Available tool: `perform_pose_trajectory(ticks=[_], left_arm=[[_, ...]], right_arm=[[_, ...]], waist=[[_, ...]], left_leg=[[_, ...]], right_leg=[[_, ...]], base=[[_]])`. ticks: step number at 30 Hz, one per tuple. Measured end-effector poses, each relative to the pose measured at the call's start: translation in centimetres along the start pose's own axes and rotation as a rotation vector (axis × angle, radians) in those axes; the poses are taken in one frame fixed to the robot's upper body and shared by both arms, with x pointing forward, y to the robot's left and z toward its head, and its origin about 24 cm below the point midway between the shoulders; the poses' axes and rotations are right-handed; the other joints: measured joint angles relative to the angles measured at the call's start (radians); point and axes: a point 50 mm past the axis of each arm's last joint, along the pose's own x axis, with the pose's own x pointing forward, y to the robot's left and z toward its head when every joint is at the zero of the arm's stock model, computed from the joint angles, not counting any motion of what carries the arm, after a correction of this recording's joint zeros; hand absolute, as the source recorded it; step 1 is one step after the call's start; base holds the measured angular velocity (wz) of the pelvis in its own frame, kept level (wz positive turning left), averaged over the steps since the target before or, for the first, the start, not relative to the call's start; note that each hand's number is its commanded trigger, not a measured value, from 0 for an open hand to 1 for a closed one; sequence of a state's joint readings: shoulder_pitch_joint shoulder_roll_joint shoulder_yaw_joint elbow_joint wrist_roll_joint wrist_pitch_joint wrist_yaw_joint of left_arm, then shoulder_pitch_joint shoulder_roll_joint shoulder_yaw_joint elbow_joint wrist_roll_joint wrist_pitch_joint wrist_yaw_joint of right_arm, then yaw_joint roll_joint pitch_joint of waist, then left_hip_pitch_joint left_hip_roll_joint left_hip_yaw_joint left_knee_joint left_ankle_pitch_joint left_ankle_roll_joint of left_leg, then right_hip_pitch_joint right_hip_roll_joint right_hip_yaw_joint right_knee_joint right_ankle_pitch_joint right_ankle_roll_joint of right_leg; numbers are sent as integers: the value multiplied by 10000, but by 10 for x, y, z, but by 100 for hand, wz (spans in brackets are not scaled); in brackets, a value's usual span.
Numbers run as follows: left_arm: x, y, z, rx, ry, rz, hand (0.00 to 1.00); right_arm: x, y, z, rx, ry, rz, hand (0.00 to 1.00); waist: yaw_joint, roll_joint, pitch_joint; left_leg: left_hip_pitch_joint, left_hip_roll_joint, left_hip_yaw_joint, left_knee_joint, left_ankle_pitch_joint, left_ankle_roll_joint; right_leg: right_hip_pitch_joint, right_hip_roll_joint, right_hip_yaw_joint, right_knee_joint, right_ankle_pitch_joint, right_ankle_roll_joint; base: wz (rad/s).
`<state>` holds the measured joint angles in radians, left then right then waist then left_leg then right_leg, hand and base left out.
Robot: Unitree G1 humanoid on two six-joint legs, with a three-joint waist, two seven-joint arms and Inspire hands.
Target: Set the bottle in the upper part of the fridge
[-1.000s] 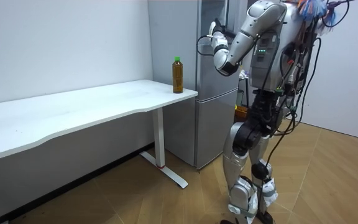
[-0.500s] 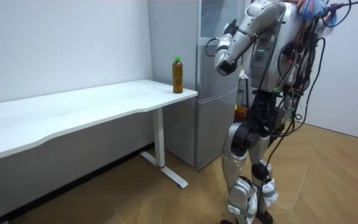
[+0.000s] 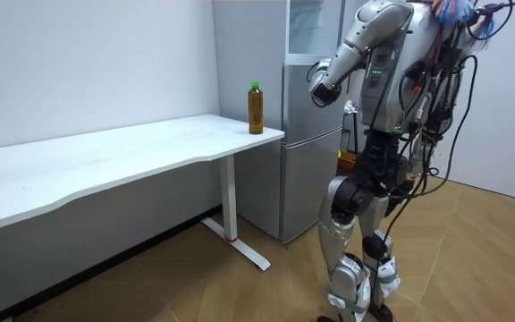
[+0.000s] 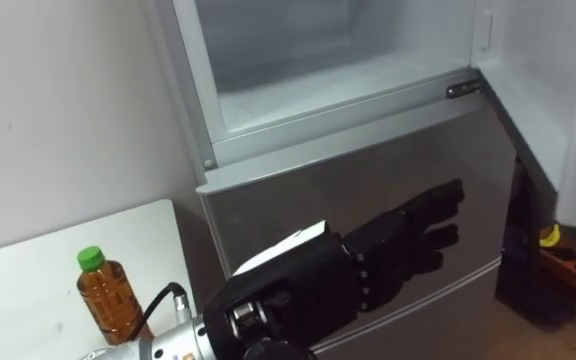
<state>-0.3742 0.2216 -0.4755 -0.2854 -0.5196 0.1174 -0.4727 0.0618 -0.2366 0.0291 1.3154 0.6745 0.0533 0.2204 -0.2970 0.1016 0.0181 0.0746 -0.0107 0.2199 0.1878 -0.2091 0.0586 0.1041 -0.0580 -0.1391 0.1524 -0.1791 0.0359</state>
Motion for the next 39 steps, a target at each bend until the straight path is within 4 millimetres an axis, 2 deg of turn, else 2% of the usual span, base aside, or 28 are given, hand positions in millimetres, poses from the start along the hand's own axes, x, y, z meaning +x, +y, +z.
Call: perform_pose_trajectory(ticks=[6,9,14,20,26,28,30,31,33,36,39], left_arm=[[0,0,0,1,16,-7,0],[0,0,0,33,37,-28,0],[-3,-1,-3,-11,127,-100,0],[-12,-5,-16,98,686,228,0],[-52,-18,-58,-809,2427,1140,0],[-71,-20,-75,-885,3387,1615,0],[-81,-22,-82,-922,3838,1917,0],[-86,-25,-85,-1014,3991,2052,0],[-97,-29,-92,-1299,4360,2404,0],[-114,-34,-105,-1624,5127,2930,0],[-123,-39,-114,-2010,5489,3229,0]], right_arm=[[1,3,1,-198,-69,56,0],[1,3,1,-239,-74,58,0],[1,4,0,-287,-47,107,0],[0,2,-4,-349,-19,74,0],[0,0,-9,-296,-6,13,0],[1,7,-12,-354,20,168,0],[2,11,-15,-336,55,201,0],[1,10,-18,-306,92,168,0],[1,9,-20,-303,102,96,0],[1,9,-20,-337,94,98,0],[1,9,-20,-447,90,130,0]], waist=[[13,-114,78],[33,-139,82],[28,-238,33],[118,-391,-49],[329,-451,-24],[374,-626,-36],[466,-788,-42],[625,-858,-45],[844,-892,-56],[973,-895,-60],[1135,-900,-67]], left_leg=[[-33,-10,-1,-61,-3,-6],[-152,-17,-1,-57,-3,-7],[-216,-19,-1,-27,-2,-8],[-232,-14,-12,41,-1,-9],[-28,-3,-36,-20,0,-10],[-118,8,-114,-11,12,-22],[-141,18,-169,27,12,-22],[-134,19,-168,76,11,-22],[-118,14,-163,54,11,-22],[-160,11,-202,40,11,-23],[-206,10,-211,14,15,-29]], right_leg=[[-24,0,-5,-20,-2,3],[-153,-5,-5,-14,-6,7],[-198,-8,-22,-20,-15,13],[-170,-13,0,-12,-15,13],[-1,6,-36,7,-15,11],[-8,6,-123,-11,-20,2],[-18,8,-190,-17,-19,-10],[-13,9,-198,-9,-11,-21],[8,8,-205,8,11,-24],[-29,5,-269,9,15,-26],[-82,5,-287,3,14,-26]], base=[[0],[0],[0],[0],[1],[10],[9],[3],[0],[2],[0]])
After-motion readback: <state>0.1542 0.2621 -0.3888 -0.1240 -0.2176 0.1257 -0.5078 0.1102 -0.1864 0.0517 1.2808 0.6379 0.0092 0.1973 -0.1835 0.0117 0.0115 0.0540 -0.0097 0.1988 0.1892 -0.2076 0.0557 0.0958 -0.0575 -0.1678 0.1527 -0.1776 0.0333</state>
